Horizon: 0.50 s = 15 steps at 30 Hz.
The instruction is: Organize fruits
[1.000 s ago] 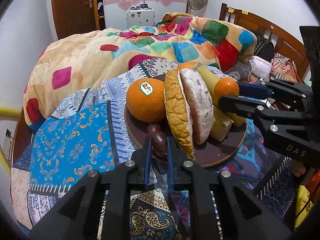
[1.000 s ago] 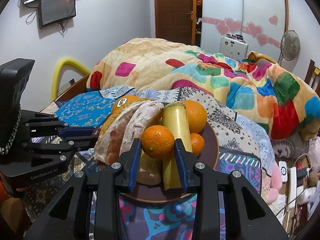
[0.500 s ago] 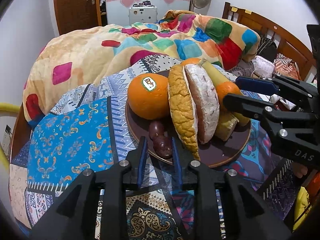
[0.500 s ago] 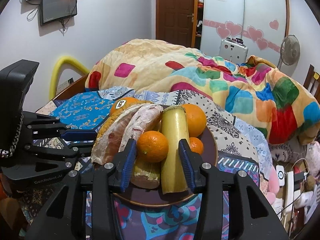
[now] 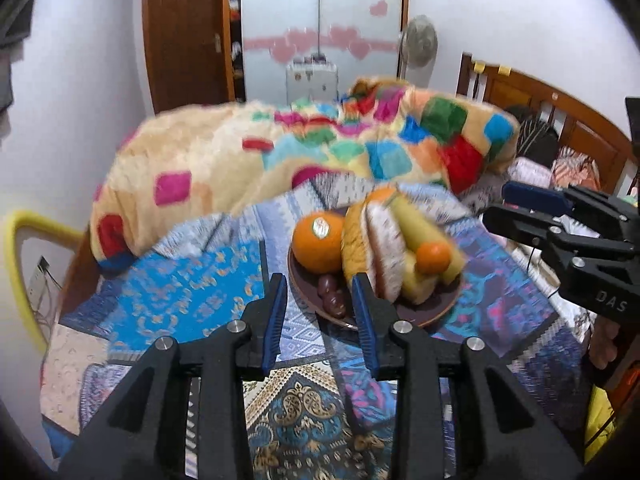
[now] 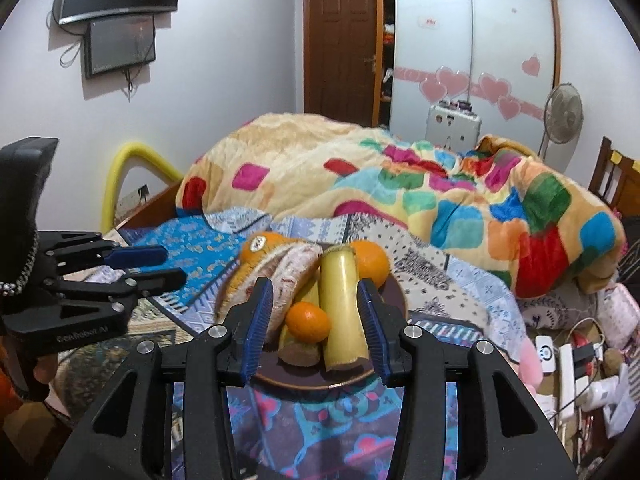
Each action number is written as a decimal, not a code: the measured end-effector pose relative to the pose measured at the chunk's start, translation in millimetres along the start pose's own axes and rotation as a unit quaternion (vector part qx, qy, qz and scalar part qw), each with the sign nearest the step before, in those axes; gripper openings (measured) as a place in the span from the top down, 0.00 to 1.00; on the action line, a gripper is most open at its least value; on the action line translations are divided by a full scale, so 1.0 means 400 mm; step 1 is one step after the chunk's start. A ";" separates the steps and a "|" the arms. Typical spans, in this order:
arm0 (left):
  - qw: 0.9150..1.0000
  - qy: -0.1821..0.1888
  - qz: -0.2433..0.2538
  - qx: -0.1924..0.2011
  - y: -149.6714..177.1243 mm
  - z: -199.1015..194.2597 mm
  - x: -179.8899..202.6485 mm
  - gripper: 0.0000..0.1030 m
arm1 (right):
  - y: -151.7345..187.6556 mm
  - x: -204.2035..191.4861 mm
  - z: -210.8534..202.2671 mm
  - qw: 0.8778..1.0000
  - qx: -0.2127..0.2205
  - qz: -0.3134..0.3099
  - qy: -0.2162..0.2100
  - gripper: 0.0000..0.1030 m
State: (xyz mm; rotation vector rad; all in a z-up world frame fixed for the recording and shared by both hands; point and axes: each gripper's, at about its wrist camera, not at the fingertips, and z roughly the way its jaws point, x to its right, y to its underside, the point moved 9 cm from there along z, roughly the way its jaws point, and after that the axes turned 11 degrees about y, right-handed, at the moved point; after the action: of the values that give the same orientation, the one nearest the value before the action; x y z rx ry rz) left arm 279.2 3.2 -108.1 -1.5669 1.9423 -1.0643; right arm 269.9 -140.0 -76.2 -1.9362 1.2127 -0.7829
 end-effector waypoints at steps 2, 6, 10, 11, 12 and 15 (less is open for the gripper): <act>1.000 -0.002 0.007 0.027 -0.018 -0.063 0.029 0.64 | -0.016 0.007 -0.052 1.000 0.018 0.010 0.004 0.61; 0.997 -0.001 0.015 0.080 -0.034 -0.180 0.086 0.47 | -0.037 0.014 -0.157 0.998 0.051 0.027 0.004 0.61; 0.996 0.008 0.018 0.092 -0.020 -0.236 0.125 0.46 | -0.018 0.009 -0.205 0.998 0.054 0.035 0.000 0.60; 0.996 0.008 0.018 0.092 -0.015 -0.244 0.130 0.46 | -0.010 0.009 -0.205 0.998 0.051 0.036 0.000 0.61; 0.995 0.007 0.017 0.093 -0.010 -0.251 0.134 0.46 | 0.000 0.010 -0.205 0.998 0.045 0.038 0.000 0.60; 0.994 -0.002 0.014 0.108 0.001 -0.280 0.139 0.45 | 0.024 0.020 -0.211 0.998 0.040 0.048 -0.001 0.60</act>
State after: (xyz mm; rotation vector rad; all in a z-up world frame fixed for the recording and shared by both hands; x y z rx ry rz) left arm 182.1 -16.5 -31.9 -1.4185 1.7761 -1.2136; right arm 201.7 -171.2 -35.5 -1.8005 1.2448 -0.7679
